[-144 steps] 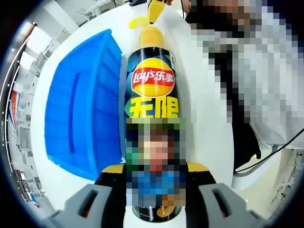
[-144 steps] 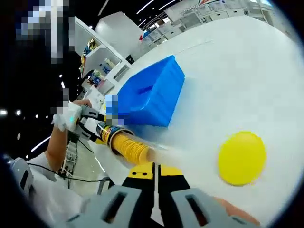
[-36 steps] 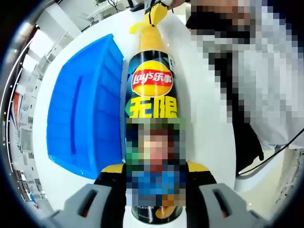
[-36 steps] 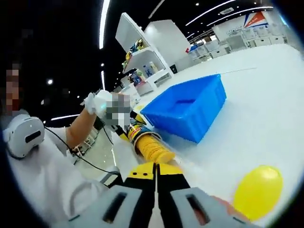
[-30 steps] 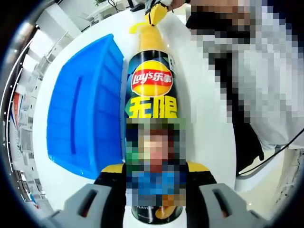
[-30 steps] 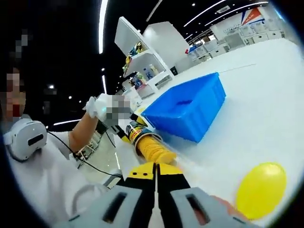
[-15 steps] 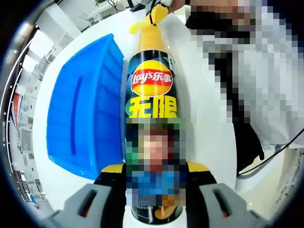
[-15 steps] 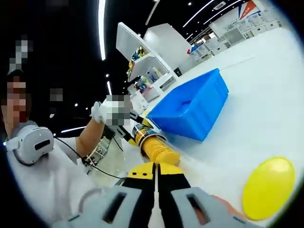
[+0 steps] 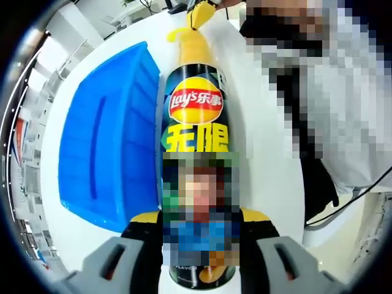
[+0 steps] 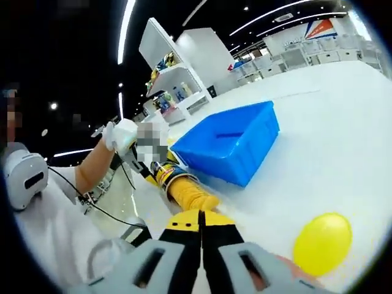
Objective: Open the lid of the chip container on the table, take out the chips, place them into the box in front of the container, and close the lid
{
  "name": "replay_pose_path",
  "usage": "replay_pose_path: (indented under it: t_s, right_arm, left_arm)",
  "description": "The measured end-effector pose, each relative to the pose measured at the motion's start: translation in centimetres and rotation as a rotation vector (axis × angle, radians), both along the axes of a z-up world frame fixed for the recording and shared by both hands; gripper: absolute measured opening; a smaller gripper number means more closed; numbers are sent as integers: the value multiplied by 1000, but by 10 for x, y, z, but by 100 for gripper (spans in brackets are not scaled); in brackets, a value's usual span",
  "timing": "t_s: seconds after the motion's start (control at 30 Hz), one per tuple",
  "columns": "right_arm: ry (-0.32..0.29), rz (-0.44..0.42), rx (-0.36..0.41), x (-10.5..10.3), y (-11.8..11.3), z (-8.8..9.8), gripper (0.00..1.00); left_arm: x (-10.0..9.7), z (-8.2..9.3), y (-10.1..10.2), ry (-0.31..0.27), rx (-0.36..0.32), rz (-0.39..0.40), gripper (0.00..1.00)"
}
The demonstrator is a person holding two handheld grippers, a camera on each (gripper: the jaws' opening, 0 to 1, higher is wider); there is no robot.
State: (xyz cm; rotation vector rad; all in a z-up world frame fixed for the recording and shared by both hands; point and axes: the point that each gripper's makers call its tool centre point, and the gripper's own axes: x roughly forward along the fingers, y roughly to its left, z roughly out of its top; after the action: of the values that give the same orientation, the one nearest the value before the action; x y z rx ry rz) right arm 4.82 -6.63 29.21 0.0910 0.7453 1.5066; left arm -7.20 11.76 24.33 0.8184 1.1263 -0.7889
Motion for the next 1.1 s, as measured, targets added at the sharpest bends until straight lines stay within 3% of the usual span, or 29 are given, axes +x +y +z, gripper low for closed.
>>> replay_pose_path:
  t_s: [0.23, 0.4, 0.5, 1.1]
  right_arm:
    - [-14, -22, -1, -6, -2, 7, 0]
    - [-147, -10, 29, -12, -2, 18, 0]
    - [-172, -12, 30, -7, -4, 20, 0]
    - [-176, -65, 28, 15, -16, 32, 0]
  left_arm:
    - [-1, 0, 0, 3, -13, 8, 48]
    - [0, 0, 0, 4, -20, 10, 48]
    - [0, 0, 0, 5, -20, 10, 48]
    - [2, -2, 1, 13, -22, 9, 49]
